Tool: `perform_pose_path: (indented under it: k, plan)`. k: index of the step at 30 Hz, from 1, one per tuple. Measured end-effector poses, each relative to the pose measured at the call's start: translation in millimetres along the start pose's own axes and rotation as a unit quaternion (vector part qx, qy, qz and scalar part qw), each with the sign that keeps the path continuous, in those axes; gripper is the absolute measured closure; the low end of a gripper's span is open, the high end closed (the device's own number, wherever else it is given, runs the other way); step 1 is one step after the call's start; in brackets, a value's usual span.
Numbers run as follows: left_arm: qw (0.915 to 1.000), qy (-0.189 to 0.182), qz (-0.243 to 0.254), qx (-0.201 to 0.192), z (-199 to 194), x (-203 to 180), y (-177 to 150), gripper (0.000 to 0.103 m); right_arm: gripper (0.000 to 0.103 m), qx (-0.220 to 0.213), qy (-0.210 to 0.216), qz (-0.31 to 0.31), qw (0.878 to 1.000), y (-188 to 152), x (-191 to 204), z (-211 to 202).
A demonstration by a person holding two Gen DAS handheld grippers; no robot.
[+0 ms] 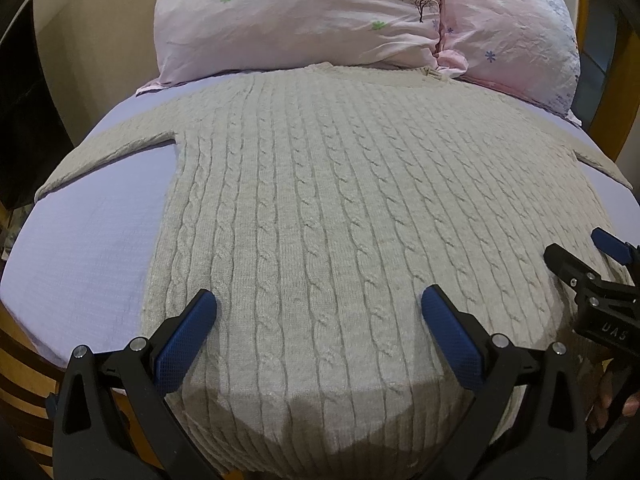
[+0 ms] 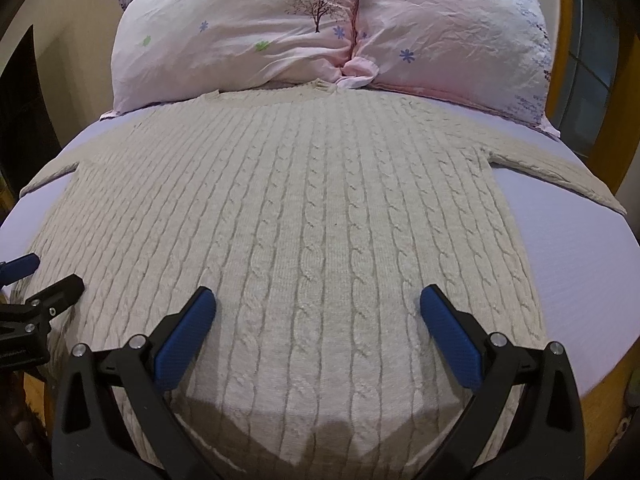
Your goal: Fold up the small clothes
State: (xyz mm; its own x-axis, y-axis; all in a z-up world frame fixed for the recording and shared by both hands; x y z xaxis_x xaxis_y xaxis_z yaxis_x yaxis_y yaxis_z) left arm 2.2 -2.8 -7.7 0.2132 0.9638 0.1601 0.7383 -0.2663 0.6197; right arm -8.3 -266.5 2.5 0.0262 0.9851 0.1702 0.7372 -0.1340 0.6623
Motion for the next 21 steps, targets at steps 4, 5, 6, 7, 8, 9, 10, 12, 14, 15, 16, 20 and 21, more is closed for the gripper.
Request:
perform_pose_path:
  k: [4,5,6,7,8,9,10,12,14,15,16,20,21]
  plan:
    - [0.9997,0.003,0.005,-0.025,-2.8,-1.5,-5.2,0.001,0.002,0.016,0.029,0.017,0.999,11.5,-15.4,0.1]
    - [0.9996,0.0,0.007,-0.028,-2.9,-0.9,-5.1,0.001,0.002,0.004,0.044,0.047,0.998,18.9,-31.7,0.1]
    - [0.9995,-0.006,0.01,-0.029,-2.6,0.9,-3.9,0.001,0.002,-0.007,0.049,0.072,0.996,31.9,-47.9,-4.0]
    - [0.9995,-0.014,0.009,-0.028,-3.3,4.9,-2.5,0.001,0.002,-0.02,0.046,0.105,0.993,48.4,-70.7,-7.4]
    - [0.9994,-0.021,0.004,-0.028,-4.8,11.4,-2.4,0.001,0.002,-0.035,0.033,0.154,0.987,70.6,-105.4,-9.2]
    - [0.9992,-0.025,-0.005,-0.031,-5.7,20.4,0.5,0.001,0.002,-0.045,0.023,0.19,0.98,84.7,-132.3,-8.8]
    - [0.999,-0.027,-0.013,-0.034,-6.3,28.5,2.3,0.001,0.002,-0.054,0.016,0.223,0.973,96.5,-157.5,-7.0]
    - [0.9979,-0.028,-0.035,-0.046,-7.4,53.3,7.8,0.001,0.005,-0.065,-0.022,0.312,0.947,122.7,-229.6,5.4]
    - [0.9957,-0.036,-0.063,-0.057,-5.1,86.3,14.2,0.001,0.017,-0.065,-0.059,0.386,0.918,139.1,-293.0,21.0]
    - [0.9944,-0.042,-0.077,-0.059,-2.8,101.1,16.8,0.001,0.024,-0.064,-0.068,0.408,0.908,142.6,-312.5,26.2]
    - [0.9925,-0.046,-0.097,-0.06,0.8,120.0,19.7,0.001,0.026,-0.058,-0.076,0.434,0.896,145.7,-333.3,32.5]
    - [0.984,-0.027,-0.169,-0.05,15.1,181.4,24.0,0.001,0.037,-0.044,-0.085,0.524,0.846,150.7,-395.2,54.4]
    - [0.9814,-0.022,-0.185,-0.045,18.6,193.8,24.5,0.001,0.04,-0.043,-0.081,0.533,0.841,149.9,-402.0,57.1]
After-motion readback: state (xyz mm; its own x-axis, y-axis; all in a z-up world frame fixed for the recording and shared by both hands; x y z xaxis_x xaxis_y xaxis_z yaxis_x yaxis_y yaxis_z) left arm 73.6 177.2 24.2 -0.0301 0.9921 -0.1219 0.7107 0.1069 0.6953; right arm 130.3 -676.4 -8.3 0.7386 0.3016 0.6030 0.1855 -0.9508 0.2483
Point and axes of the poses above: each gripper's, at about its wrist camera, not at the fingertips, and z roughly the way its jaws point, x to its left, y to its top, the point moved 1 cm from there along z, roughly the way its jaws point, and after that the axes turned 12 degrees about z, right-handed, at the moved point
